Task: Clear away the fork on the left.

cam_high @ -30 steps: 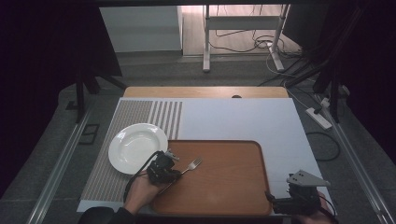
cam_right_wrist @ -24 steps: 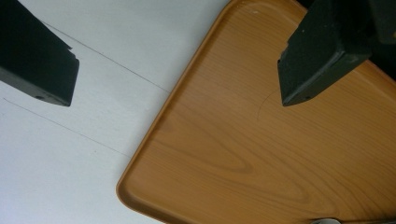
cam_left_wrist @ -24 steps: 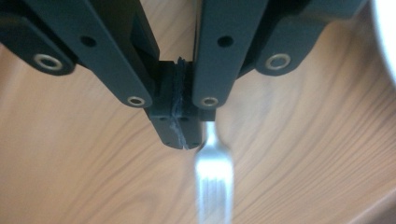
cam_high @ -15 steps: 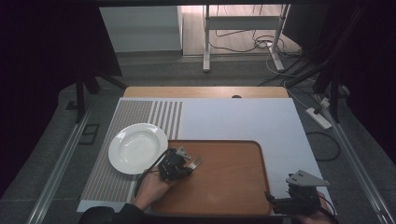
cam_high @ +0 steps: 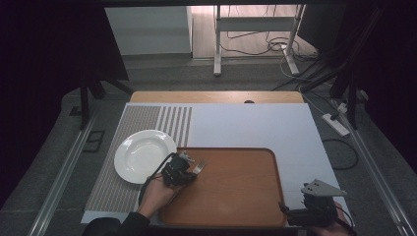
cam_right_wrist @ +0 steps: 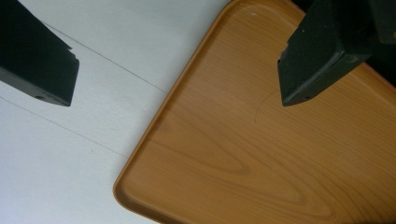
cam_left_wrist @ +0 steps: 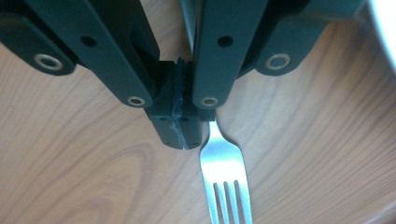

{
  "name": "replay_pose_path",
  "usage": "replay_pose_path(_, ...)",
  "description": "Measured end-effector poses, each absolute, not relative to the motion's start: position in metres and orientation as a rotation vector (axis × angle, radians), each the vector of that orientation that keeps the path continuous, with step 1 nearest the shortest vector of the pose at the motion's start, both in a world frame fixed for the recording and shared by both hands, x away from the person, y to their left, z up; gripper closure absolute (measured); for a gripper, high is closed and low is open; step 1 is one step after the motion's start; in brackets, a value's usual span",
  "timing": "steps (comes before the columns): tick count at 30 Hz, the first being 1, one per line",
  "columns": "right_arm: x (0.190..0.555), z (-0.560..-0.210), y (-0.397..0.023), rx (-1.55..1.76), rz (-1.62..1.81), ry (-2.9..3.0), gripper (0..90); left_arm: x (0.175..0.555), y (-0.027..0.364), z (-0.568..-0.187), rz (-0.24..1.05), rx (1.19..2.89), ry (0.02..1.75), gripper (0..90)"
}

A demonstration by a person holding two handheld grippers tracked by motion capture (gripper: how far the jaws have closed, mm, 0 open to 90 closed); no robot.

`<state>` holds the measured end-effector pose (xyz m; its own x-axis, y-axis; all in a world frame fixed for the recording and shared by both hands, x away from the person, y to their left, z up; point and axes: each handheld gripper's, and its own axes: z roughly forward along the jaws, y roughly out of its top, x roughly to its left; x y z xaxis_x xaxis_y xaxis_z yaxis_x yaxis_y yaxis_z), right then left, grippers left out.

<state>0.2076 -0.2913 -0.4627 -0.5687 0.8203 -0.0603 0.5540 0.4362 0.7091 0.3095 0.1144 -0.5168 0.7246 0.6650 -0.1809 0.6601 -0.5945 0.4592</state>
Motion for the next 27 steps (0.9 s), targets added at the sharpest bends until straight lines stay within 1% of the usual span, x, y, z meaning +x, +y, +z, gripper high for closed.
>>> replay_pose_path(27, 0.208, -0.463, -0.292, 1.162, 0.918, 2.296, 0.0, 0.315, 0.154, -0.517, -0.009, 2.389, 1.161, 88.2)
